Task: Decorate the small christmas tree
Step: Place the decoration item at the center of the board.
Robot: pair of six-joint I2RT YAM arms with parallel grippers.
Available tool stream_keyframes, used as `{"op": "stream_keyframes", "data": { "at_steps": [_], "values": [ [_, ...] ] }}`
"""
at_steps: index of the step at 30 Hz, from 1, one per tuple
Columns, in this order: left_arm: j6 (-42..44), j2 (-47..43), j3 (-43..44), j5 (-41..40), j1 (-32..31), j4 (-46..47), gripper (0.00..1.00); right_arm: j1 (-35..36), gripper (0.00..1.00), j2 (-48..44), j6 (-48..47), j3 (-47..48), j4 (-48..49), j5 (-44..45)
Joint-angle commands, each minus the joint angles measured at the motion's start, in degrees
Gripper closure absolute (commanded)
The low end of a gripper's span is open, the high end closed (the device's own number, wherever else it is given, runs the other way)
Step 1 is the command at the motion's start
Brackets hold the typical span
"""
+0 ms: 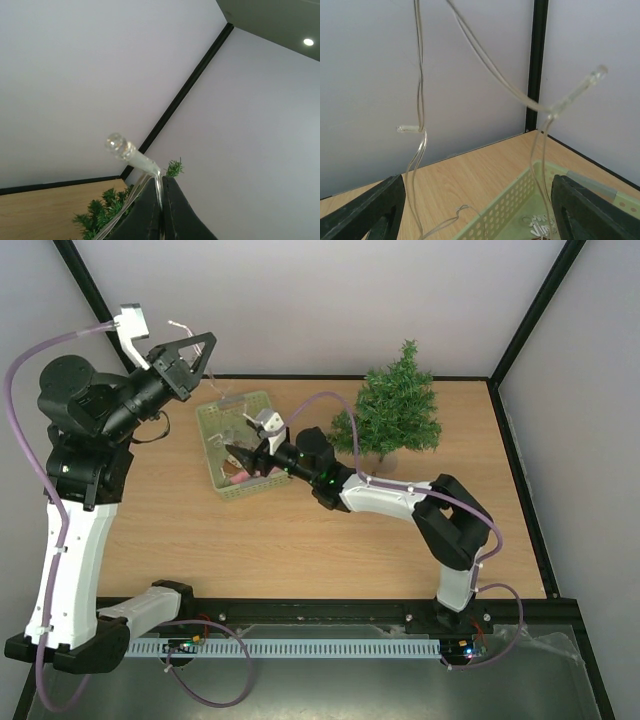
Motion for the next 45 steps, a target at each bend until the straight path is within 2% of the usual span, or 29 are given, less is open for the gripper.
{"op": "stream_keyframes", "data": {
  "at_steps": [1, 7, 9, 12, 15, 16, 21, 30, 36, 39, 42, 45],
  "values": [
    [-1.15, -1.53, 1.70, 1.06, -0.07, 2.15, 0.98, 0.89, 0.22, 2.64, 0.55, 2.40, 4.96, -0.63],
    [-1.28, -1.76, 1.34, 0.51, -0.07, 2.37, 0.98, 2.49, 0.30, 5.44, 1.84, 3.72, 5.69, -2.00],
    [-1.42, -1.89, 1.13, 0.47, -0.07, 2.46, 0.98, 2.80, 0.37, 6.30, 2.37, 4.12, 6.32, -1.69],
    [-1.17, -2.18, 0.92, 0.27, -0.04, 2.29, 0.98, 2.87, 0.57, 6.56, 2.97, 3.83, 7.32, -0.25],
    [-0.48, -2.54, 0.94, -0.35, -0.06, 1.41, 0.98, 2.86, 0.90, 5.07, 2.26, 2.08, 7.99, 2.86],
    [-0.18, -2.72, 0.91, -0.59, -0.07, 1.08, 0.98, 2.91, 0.97, 4.13, 1.69, 1.27, 7.89, 4.15],
    [2.25, -3.67, 0.31, -2.77, 0.02, -0.93, 0.98, 2.86, 0.98, -1.38, -1.77, -2.80, 6.66, 10.61],
    [8.14, -7.13, -4.72, -7.84, 0.05, -5.36, 0.98, 2.92, 0.98, -15.24, -9.52, -3.40, -4.05, 20.30],
    [10.34, -10.45, -10.54, -8.21, 0.06, -5.57, 0.98, 2.81, 0.98, -22.94, -10.64, 6.60, -18.31, 23.85],
    [11.25, -11.68, -13.31, -6.89, 0.02, -5.49, 0.97, 2.84, 0.98, -26.04, -11.81, 10.22, -21.70, 23.58],
    [12.19, -12.58, -16.48, -4.07, 0.02, -5.08, 0.90, 2.82, 0.98, -28.19, -13.10, 14.64, -24.96, 22.66],
    [13.06, -13.49, -20.33, -0.29, 0.04, -3.60, 0.79, 2.89, 0.98, -28.64, -13.63, 20.85, -29.88, 21.05]
  ]
}}
